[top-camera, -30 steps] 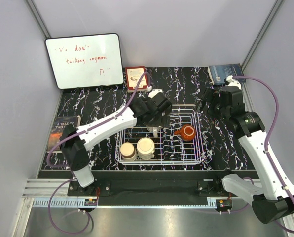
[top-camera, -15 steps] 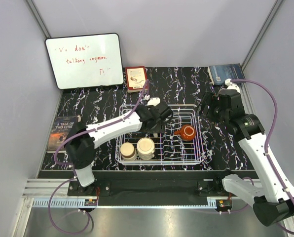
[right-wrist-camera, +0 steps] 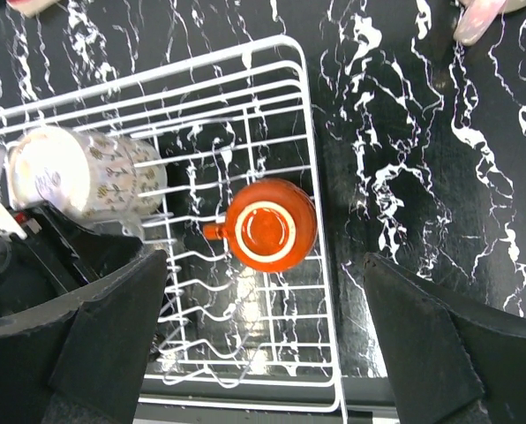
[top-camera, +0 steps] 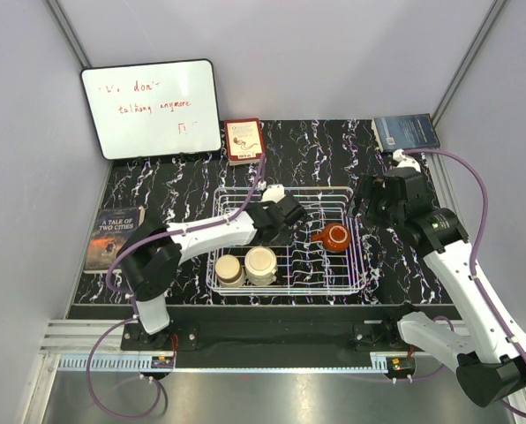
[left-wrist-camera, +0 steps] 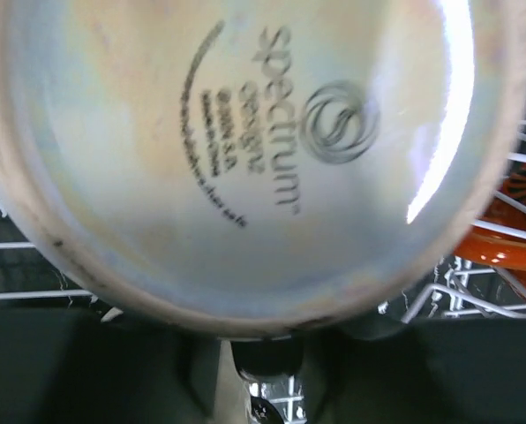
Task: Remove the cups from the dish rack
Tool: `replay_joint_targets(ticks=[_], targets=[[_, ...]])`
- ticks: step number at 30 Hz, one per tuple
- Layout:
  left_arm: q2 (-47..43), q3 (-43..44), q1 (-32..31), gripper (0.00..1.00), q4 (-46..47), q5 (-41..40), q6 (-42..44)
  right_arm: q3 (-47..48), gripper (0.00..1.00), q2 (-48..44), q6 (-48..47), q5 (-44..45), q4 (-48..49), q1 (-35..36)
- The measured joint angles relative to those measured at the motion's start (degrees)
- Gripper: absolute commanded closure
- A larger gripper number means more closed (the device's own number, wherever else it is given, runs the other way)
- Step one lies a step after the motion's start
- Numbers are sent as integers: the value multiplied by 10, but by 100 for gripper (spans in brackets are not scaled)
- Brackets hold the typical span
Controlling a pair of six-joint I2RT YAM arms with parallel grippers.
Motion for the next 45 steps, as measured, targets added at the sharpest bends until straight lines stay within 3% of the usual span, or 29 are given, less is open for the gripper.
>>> replay_joint_targets(ticks=[4, 7, 21, 34, 38, 45], targets=[[-2, -21, -2, 92, 28, -23, -2, -8, 0, 0, -4, 1, -5, 7], [-9, -33, -2, 100, 40, -30, -4, -10, 0, 0, -5, 1, -6, 11], [-30, -54, -17, 100, 43, -57, 38, -17, 0, -10, -8, 4, -6, 16], [-170, -23, -16, 100, 22, -50, 131, -17, 0, -11, -4, 5, -4, 16], [-205, -26, 15, 100, 44, 33, 135, -17, 0, -11, 2, 2, 1, 16], [-317, -143, 127, 100, 157, 212, 103, -9, 0, -12, 23, -21, 32, 16]])
